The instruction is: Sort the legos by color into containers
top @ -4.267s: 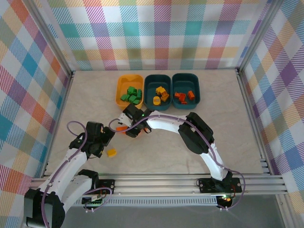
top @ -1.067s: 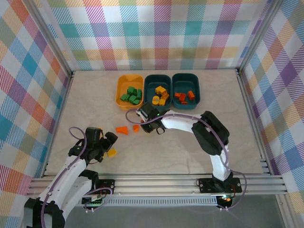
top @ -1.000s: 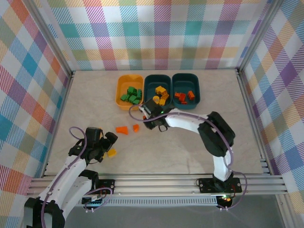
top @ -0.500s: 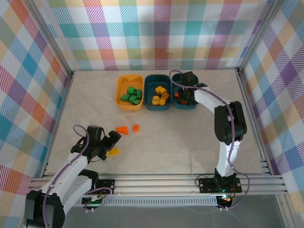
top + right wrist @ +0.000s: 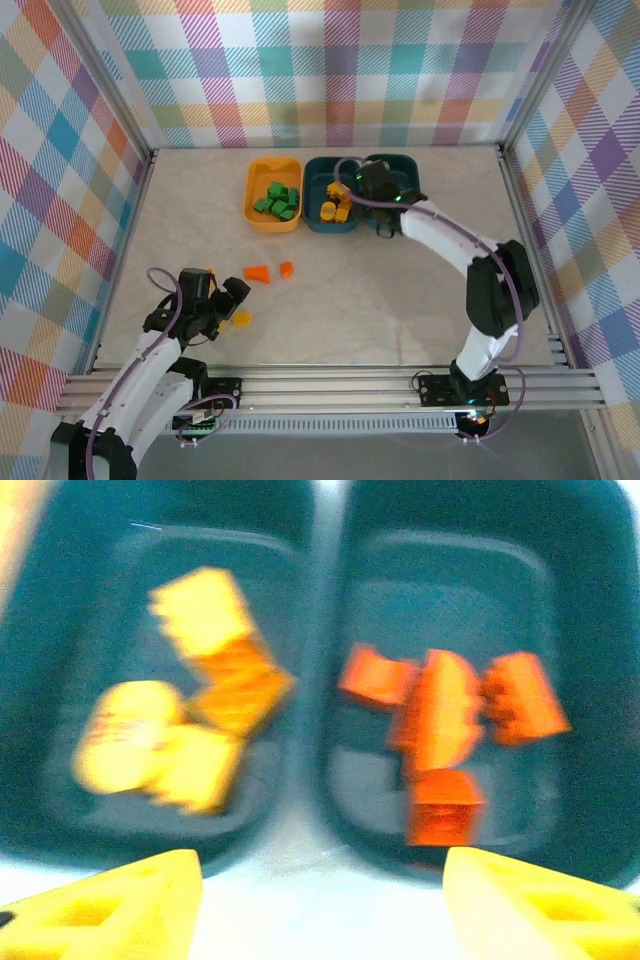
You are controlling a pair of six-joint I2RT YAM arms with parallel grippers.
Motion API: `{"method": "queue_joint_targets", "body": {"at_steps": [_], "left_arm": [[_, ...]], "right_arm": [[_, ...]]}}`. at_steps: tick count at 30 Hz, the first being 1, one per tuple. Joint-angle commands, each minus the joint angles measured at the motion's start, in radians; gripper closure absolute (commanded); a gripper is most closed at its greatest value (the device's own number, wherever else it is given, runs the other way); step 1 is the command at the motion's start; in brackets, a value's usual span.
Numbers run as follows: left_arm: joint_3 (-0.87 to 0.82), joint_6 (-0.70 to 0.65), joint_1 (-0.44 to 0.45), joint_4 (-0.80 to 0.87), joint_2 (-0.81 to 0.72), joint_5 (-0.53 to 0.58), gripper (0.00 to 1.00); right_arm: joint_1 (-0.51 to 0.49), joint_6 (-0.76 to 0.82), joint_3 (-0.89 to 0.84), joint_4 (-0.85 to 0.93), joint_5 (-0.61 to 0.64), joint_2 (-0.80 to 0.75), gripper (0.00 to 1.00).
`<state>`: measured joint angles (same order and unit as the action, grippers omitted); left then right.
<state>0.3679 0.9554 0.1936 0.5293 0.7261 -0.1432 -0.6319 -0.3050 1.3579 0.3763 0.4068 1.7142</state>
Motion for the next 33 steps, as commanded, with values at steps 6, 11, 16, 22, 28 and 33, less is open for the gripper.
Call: {"method": "queue_joint_targets", "body": {"at_steps": [6, 11, 16, 22, 28, 33], "left_arm": [[-0.020, 0.078, -0.015, 0.068, 0.015, 0.066, 0.00], [-0.007, 0.051, -0.015, 0.160, -0.056, 0.088, 0.00], [-0.034, 0.059, -0.017, 0.188, -0.161, 0.088, 0.00], [-0.063, 0.085, -0.016, 0.142, -0.187, 0.074, 0.00], [-0.041, 0.054, -0.017, 0.142, -0.140, 0.075, 0.00], [-0.037, 0.042, -0.017, 0.141, -0.125, 0.068, 0.00]], "right_arm": [[-0.329, -0.118, 0.080, -0.044, -0.018, 0.219, 0.26], [-0.359, -0.111, 0.180, -0.007, -0.026, 0.347, 0.25], [-0.359, -0.085, 0.180, -0.019, -0.068, 0.408, 0.26], [-0.344, -0.054, 0.185, -0.065, -0.107, 0.455, 0.36], [-0.336, -0.021, 0.168, -0.099, -0.105, 0.426, 0.57], [-0.314, 0.032, 0.066, -0.175, 0.025, 0.269, 0.63]]}}
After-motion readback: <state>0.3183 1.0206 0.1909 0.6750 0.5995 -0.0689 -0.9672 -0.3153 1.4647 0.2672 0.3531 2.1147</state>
